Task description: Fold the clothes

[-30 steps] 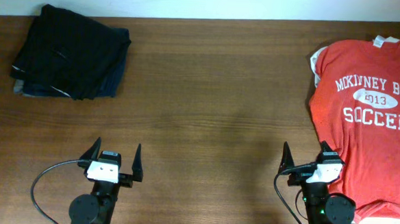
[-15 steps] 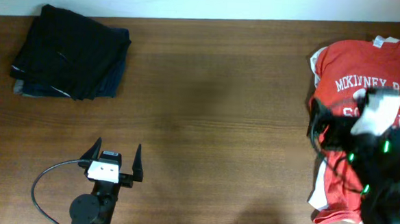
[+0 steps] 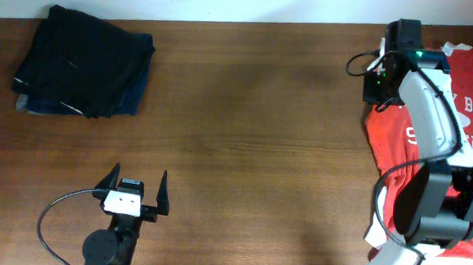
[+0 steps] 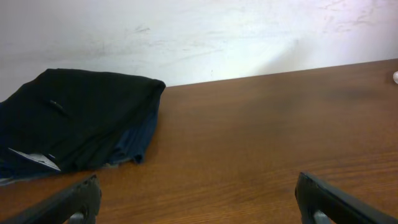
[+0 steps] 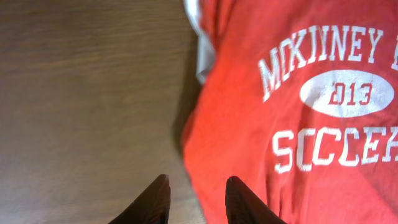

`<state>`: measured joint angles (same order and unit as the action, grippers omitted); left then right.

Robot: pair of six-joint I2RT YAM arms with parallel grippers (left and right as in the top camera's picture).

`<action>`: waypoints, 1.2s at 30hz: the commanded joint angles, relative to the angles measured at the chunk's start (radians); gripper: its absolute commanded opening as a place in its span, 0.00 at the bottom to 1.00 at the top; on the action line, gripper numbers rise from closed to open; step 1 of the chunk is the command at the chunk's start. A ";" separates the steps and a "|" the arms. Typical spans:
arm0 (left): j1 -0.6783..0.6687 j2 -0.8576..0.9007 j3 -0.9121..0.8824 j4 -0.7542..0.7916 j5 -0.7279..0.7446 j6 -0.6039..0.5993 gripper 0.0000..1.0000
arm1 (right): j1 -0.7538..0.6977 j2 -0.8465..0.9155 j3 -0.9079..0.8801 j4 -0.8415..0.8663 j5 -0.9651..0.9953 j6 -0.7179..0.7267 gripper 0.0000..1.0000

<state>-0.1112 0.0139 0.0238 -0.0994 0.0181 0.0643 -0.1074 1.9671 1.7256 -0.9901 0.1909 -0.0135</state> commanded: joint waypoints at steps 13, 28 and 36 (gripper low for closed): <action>-0.005 -0.006 -0.006 0.002 -0.007 0.013 0.99 | -0.063 0.267 0.012 0.302 -0.048 0.041 0.43; -0.005 -0.006 -0.006 0.002 -0.007 0.013 0.99 | -0.064 0.266 0.023 0.344 -0.004 0.040 0.49; -0.005 -0.006 -0.006 0.002 -0.007 0.013 0.99 | -0.064 0.267 -0.007 0.364 0.031 0.040 0.18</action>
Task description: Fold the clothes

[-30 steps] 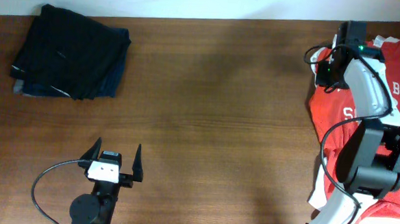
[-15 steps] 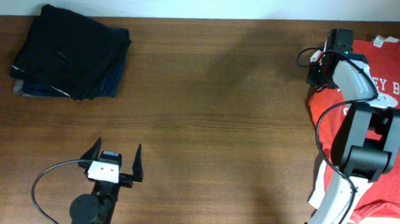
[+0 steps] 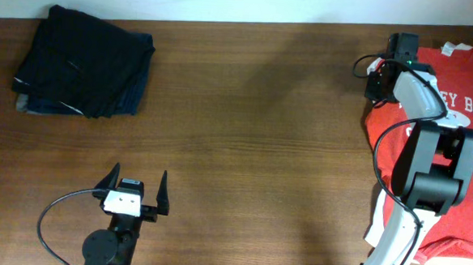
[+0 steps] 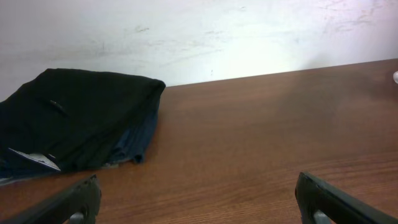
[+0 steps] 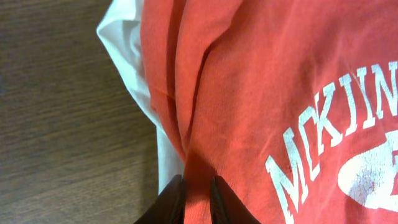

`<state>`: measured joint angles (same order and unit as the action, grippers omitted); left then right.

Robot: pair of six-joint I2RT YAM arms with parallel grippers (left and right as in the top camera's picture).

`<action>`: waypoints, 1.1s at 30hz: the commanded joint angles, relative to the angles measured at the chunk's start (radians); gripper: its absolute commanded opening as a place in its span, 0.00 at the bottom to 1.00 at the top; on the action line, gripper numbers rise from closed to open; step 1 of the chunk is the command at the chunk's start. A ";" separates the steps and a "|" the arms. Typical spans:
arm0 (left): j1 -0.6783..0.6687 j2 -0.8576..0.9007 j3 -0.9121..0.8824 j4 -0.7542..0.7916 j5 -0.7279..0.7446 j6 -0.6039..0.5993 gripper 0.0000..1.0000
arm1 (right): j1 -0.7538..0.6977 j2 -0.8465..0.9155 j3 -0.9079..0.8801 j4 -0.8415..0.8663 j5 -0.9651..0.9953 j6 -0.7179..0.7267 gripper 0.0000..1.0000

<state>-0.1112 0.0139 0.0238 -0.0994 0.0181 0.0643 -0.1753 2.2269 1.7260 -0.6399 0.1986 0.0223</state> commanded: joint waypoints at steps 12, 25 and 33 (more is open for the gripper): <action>-0.005 -0.006 -0.006 0.002 -0.007 0.013 0.99 | 0.004 0.006 -0.024 0.032 0.024 0.004 0.04; -0.005 -0.006 -0.006 0.002 -0.007 0.013 0.99 | -0.196 -0.080 0.120 -0.362 0.023 0.039 0.04; -0.005 -0.006 -0.006 0.002 -0.007 0.013 0.99 | -0.285 -0.077 -0.042 -0.286 0.029 0.039 0.04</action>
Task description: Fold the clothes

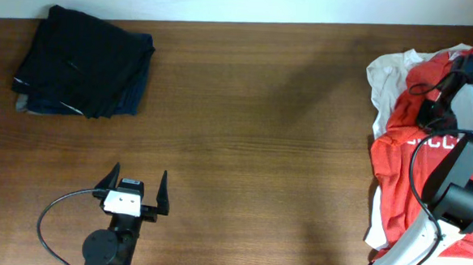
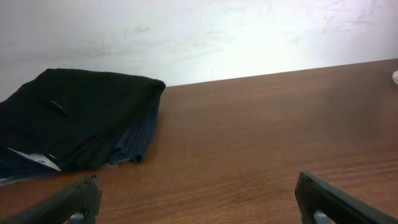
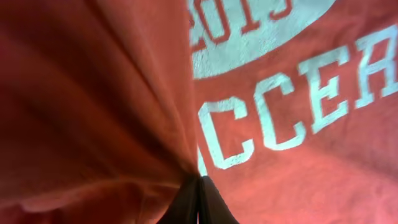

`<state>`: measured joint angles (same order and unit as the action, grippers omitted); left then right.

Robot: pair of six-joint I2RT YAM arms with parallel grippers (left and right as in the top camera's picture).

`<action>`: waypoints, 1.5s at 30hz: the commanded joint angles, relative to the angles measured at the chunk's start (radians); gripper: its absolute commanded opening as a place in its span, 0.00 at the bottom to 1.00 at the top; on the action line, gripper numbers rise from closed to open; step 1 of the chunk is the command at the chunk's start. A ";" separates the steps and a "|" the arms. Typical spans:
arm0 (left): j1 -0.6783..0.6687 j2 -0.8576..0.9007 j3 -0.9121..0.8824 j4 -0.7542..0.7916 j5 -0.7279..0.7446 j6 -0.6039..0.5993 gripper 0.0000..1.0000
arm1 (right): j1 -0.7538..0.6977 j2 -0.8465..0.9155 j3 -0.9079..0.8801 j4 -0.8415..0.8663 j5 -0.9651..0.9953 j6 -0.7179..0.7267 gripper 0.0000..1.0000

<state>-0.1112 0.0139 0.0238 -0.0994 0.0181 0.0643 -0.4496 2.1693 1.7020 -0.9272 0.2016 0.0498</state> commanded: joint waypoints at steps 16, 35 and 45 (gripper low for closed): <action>-0.005 -0.006 -0.006 0.002 -0.006 0.013 0.99 | -0.022 -0.036 0.336 -0.381 -0.046 0.142 0.04; -0.005 -0.006 -0.006 0.002 -0.006 0.013 0.99 | 0.149 -0.036 -0.124 0.003 0.016 -0.106 0.45; -0.005 -0.006 -0.006 0.002 -0.007 0.013 0.99 | 0.148 -0.037 -0.103 -0.034 0.020 -0.125 0.14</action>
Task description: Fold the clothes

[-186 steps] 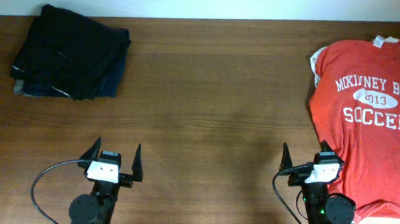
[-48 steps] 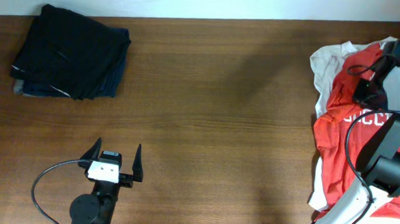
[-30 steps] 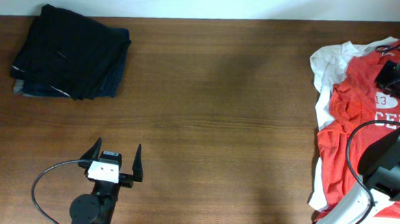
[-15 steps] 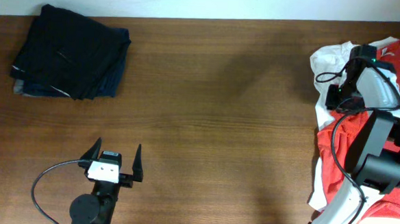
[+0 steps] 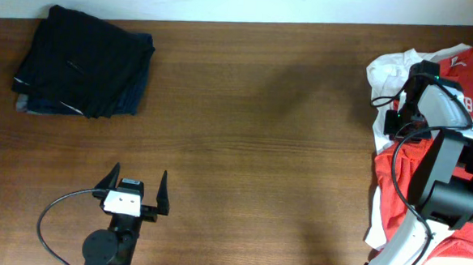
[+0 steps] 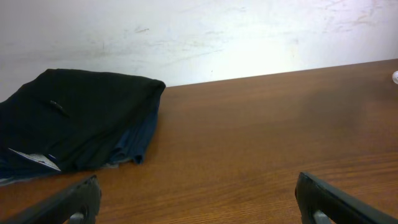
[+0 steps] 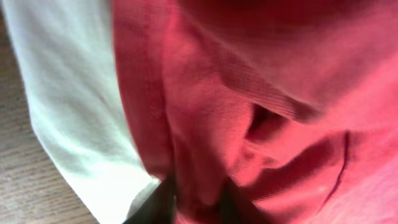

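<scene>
A red T-shirt (image 5: 388,177) with white lettering lies crumpled at the table's right edge, its white sleeve (image 5: 383,71) turned out to the left. My right gripper (image 5: 396,123) is at the shirt's left border. In the right wrist view the red T-shirt (image 7: 249,74) and white sleeve (image 7: 68,106) fill the frame. The right gripper (image 7: 196,202) has its fingers apart with a bunch of red cloth between them. My left gripper (image 5: 140,199) rests open near the front edge, also open in its own view (image 6: 199,205), holding nothing.
A folded stack of black and dark blue clothes (image 5: 82,63) sits at the back left corner, seen ahead of the left gripper as the dark stack (image 6: 74,124). A white wall (image 6: 199,37) runs behind the brown table (image 5: 244,149).
The right gripper moved from the back right of the shirt to its left border. Its fingers, then pinched tight on red cloth, now stand apart. The left arm has not moved.
The right gripper was open over the shirt's left edge on the table. Then it was shut on a red fold near the white sleeve. Then it held the cloth bunched toward the right. Now it is back at the left border, fingers apart.
</scene>
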`<state>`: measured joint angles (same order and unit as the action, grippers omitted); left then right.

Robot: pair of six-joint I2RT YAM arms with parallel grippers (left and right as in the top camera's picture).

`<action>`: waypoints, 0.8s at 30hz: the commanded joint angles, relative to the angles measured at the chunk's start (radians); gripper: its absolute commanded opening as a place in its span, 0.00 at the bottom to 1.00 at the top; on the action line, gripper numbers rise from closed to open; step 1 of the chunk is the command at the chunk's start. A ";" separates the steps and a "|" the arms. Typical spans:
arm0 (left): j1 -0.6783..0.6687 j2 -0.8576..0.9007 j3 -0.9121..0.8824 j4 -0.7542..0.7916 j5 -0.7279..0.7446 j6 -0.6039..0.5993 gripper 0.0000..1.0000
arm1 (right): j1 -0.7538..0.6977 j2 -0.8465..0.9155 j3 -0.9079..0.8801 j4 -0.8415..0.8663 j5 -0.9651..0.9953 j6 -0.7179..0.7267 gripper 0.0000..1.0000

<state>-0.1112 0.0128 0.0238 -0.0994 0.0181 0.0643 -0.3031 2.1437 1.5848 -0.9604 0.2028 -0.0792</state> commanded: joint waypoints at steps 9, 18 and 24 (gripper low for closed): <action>-0.005 -0.005 -0.006 0.002 -0.007 0.013 0.99 | -0.083 -0.011 0.232 -0.171 -0.053 0.013 0.16; -0.005 -0.005 -0.006 0.002 -0.006 0.013 0.99 | -0.187 -0.011 0.187 -0.149 -0.428 -0.005 0.38; -0.005 -0.005 -0.006 0.002 -0.007 0.013 0.99 | -0.092 -0.011 0.187 -0.162 -0.330 -0.134 0.58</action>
<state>-0.1112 0.0128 0.0238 -0.0994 0.0181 0.0643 -0.4427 2.1456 1.7790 -1.1194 -0.2153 -0.1745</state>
